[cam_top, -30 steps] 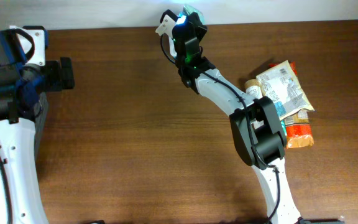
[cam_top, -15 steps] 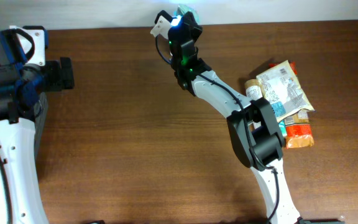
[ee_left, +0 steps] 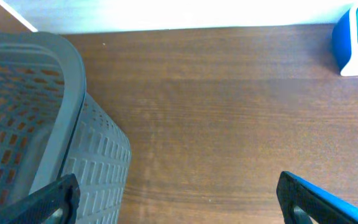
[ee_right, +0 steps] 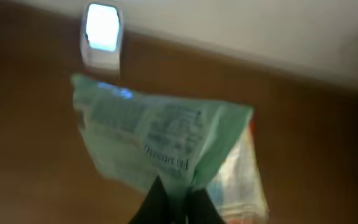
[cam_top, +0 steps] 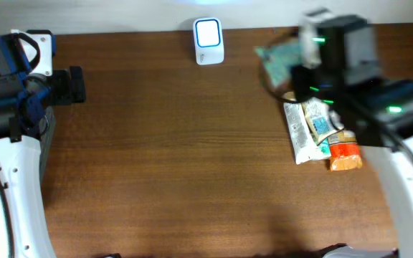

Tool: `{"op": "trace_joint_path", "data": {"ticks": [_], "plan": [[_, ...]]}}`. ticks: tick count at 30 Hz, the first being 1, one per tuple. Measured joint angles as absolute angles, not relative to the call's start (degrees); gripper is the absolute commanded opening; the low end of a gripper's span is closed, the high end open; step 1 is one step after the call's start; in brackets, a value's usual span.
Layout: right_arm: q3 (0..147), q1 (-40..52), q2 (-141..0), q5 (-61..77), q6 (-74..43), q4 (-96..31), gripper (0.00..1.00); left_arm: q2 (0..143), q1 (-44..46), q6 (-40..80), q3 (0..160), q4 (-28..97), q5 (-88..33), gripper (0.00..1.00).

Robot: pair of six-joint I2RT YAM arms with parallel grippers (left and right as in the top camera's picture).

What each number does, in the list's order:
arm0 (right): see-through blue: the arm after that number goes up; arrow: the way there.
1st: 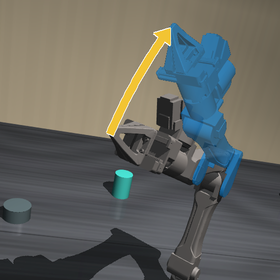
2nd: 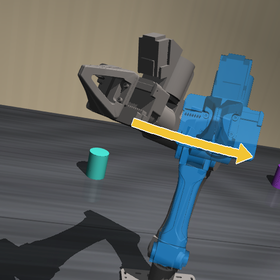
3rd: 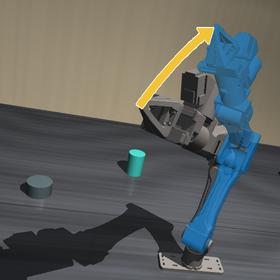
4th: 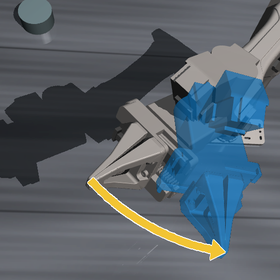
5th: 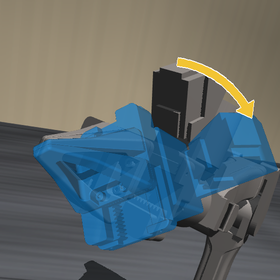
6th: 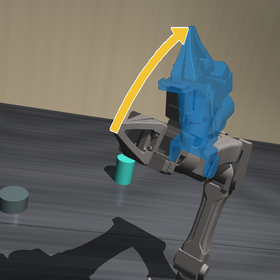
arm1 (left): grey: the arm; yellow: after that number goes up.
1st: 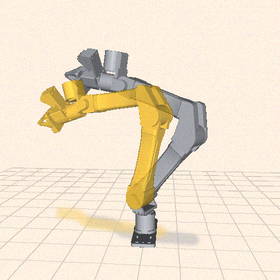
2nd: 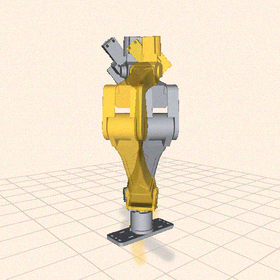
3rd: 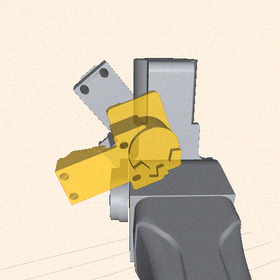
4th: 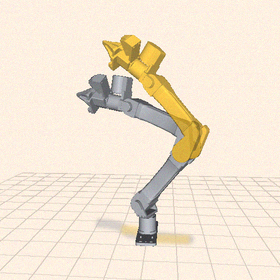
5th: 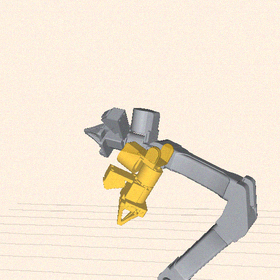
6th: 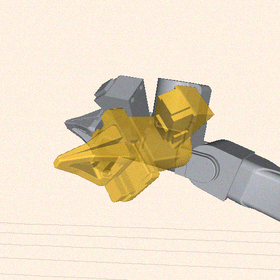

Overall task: Scan the item barcode
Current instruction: 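Carry the wipes pack right and drop it onto the pile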

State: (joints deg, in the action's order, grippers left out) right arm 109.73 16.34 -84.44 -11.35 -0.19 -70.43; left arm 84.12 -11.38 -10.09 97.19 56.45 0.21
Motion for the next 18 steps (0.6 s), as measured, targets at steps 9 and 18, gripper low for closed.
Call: {"op": "trace_joint_path", "data": {"ticks": [9, 18], "plan": [[105.51, -9.43, -87.61, 6.26, -1.76, -84.75, 0.04, 84.12, -11.38, -10.09, 97.19, 56.38, 0.21, 0.99], [94.61, -15.38, -104.92, 9.34, -3.9, -65.91, 0.45, 84.12, -11.38, -10.11, 97.19, 56.38, 0.21, 0.99]]}}
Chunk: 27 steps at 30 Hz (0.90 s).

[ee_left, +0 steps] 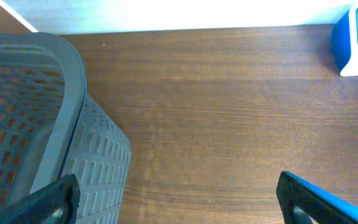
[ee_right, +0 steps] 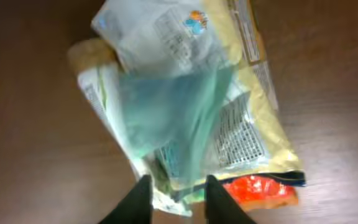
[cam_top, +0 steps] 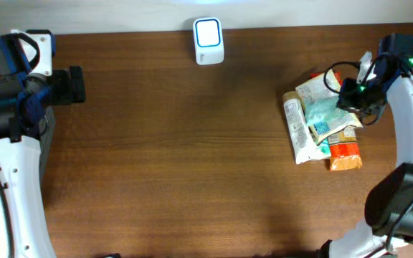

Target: Scan the item barcode

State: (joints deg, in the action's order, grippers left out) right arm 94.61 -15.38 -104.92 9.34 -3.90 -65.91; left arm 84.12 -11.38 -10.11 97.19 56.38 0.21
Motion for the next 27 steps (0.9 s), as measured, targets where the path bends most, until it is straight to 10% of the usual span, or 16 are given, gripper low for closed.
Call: {"op": "trace_joint_path", "data": {"ticks": [9, 10, 16, 27], "plan": [[97.36, -14.41, -95.57, 9.61, -4.32, -74.87, 0.71, 84.12, -11.38, -10.11, 97.19, 56.38, 0.21, 0.99], [99.2, -13.54, -92.4, 9.61, -4.25, -76.16, 0.99, 84.12, -11.38, -10.11, 97.19, 56.42, 0.21, 0.99], [103.85, -7.29, -66.22, 6.5, -3.86, -77.89, 0.98, 84.12, -11.38, -10.09, 97.19, 56.38, 0.21, 0.99], [103.0, -7.14, -61.6, 3.22, -3.86, -77.89, 0.98, 84.12, -11.38, -10.11, 97.19, 56.38, 0.21, 0.99]]}}
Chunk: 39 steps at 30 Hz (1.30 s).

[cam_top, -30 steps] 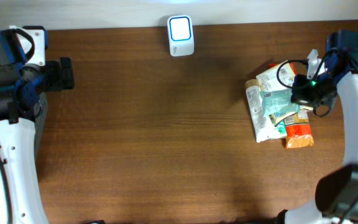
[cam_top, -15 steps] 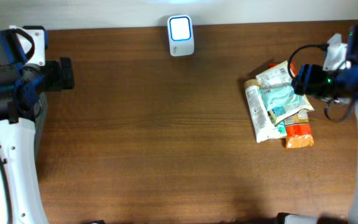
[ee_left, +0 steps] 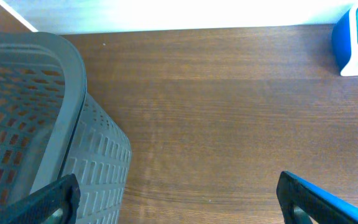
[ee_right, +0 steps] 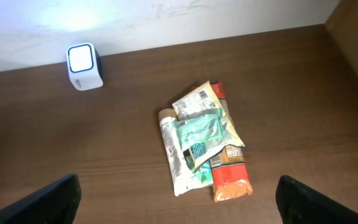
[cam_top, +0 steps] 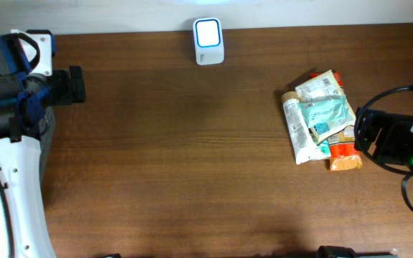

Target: Scan the item barcode

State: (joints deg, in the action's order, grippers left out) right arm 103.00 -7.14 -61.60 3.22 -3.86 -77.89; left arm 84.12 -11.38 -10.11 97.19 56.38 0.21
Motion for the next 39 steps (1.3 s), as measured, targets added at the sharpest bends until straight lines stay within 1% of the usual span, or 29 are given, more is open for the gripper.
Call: {"op": "trace_joint_path", "data": {"ticks": [3, 4, 6, 8, 9, 10, 13, 14, 15, 18, 21, 30, 34, 39], "plan": [[98.63, -6.72, -59.33, 2.83, -3.84, -77.58, 0.98, 84.12, -11.38, -10.11, 97.19, 56.34, 0.21, 0.99], [95.77, -5.69, -57.41, 2.63, -3.86, -74.96, 0.98, 84.12, -11.38, -10.11, 97.19, 56.47, 0.19, 0.99], [86.59, -2.66, -50.94, 1.76, -3.64, -62.22, 0.98, 84.12, -11.38, -10.11, 97.19, 56.36, 0.21, 0.99], [73.82, -0.54, -43.33, 0.62, -2.79, -45.47, 0.98, 84.12, -11.38, -10.09, 97.19, 56.45, 0.19, 0.99], [69.14, 0.43, -40.73, 0.23, -2.46, -39.88, 0.98, 84.12, -11.38, -10.11, 97.19, 56.4, 0.19, 0.99], [60.27, 2.13, -36.67, -0.03, -1.17, -28.99, 0.98, 84.12, -11.38, -10.11, 97.19, 56.4, 0.19, 0.99], [40.42, 4.97, -28.51, 0.08, 1.45, -5.17, 0.98, 84.12, -11.38, -10.11, 97.19, 56.34, 0.19, 0.99], [32.42, 5.32, -24.43, 0.27, 1.93, -1.02, 0.98, 84.12, -11.38, -10.11, 97.17, 56.36, 0.21, 0.99], [27.51, 5.39, -22.24, 0.3, 2.17, 1.83, 0.99, 84.09, -11.38, -10.11, 97.19, 56.51, 0.19, 0.99], [15.59, 5.48, -15.03, 0.38, 2.72, 4.34, 0.98, 84.09, -11.38, -10.11, 97.19, 56.42, 0.21, 0.99], [9.65, 5.52, -8.75, 0.45, 3.03, 4.56, 0.98, 84.09, -11.38, -10.11, 97.19, 56.42, 0.21, 0.99], [1.83, 5.52, -2.72, 0.45, 3.05, 4.34, 0.98, 84.09, -11.38, -10.11, 97.19, 56.4, 0.21, 0.99], [0.82, 5.52, -0.95, 0.8, 3.03, -3.44, 0.98, 84.09, -11.38, -10.11, 97.19, 56.36, 0.21, 0.99], [0.78, 5.52, -0.89, 1.56, 2.94, -4.32, 0.98, 84.09, -11.38, -10.09, 97.19, 56.38, 0.21, 0.99]]}}
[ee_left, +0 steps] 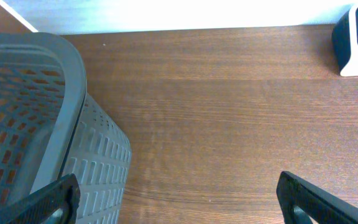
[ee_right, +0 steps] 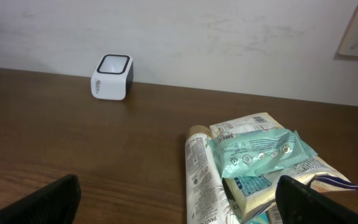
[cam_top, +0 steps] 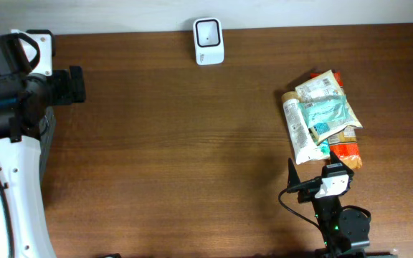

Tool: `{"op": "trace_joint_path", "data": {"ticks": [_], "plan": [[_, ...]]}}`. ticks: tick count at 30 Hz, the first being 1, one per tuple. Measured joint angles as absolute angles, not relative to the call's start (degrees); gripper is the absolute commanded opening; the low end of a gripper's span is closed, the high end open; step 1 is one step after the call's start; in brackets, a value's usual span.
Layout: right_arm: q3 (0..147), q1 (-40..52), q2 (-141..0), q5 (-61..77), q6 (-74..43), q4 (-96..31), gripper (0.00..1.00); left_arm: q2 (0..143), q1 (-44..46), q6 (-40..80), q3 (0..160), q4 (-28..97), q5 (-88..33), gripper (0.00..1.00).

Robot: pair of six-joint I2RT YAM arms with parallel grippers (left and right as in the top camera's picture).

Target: Scan the item barcode

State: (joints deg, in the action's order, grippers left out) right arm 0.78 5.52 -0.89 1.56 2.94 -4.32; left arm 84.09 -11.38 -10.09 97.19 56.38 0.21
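Observation:
The white barcode scanner (cam_top: 208,31) stands at the table's back edge, its window dark; it also shows in the right wrist view as the scanner (ee_right: 112,77) and at the left wrist view's right edge as the scanner (ee_left: 357,37). A teal packet (ee_right: 263,151) lies on top of a pile of packets (cam_top: 320,116) at the right. My right gripper (ee_right: 179,210) is open and empty, low at the front edge, facing the pile. My left gripper (ee_left: 178,210) is open and empty at the far left, beside the basket.
A grey slatted basket (ee_left: 36,124) stands at the table's left end under my left arm (cam_top: 20,79). In the pile lie a white tube (ee_right: 199,177), a yellowish packet (cam_top: 320,84) and an orange one (cam_top: 345,156). My right arm (cam_top: 332,208) sits folded at the front edge.
My right arm has moved from the table's right edge, wrist high above the table, to the front edge below the pile, wrist low. The scanner's window has gone from lit to dark. The left arm is unmoved.
My right gripper was shut on the teal packet, held up to the right of the lit scanner. Then it was over the pile, fingers apart, the packet below them. Then the packet lay on the pile and the gripper was open at the right edge, now at the front.

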Motion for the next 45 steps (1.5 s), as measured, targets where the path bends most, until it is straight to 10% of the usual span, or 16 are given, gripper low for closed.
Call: {"op": "trace_joint_path", "data": {"ticks": [20, 32, 45], "plan": [[0.78, 5.52, -0.84, 1.54, 2.9, -4.32, 0.98, 80.93, -10.9, -10.15, 94.45, 54.63, 0.58, 0.99], [0.75, 5.52, -0.51, 1.58, 2.81, -4.21, 0.98, 27.35, -3.81, -10.57, 21.61, -3.07, 0.21, 0.99], [0.73, 5.52, -0.58, 1.58, 2.74, -4.29, 0.98, 0.84, -3.92, -10.74, 0.97, 3.66, 0.86, 0.99]]}}
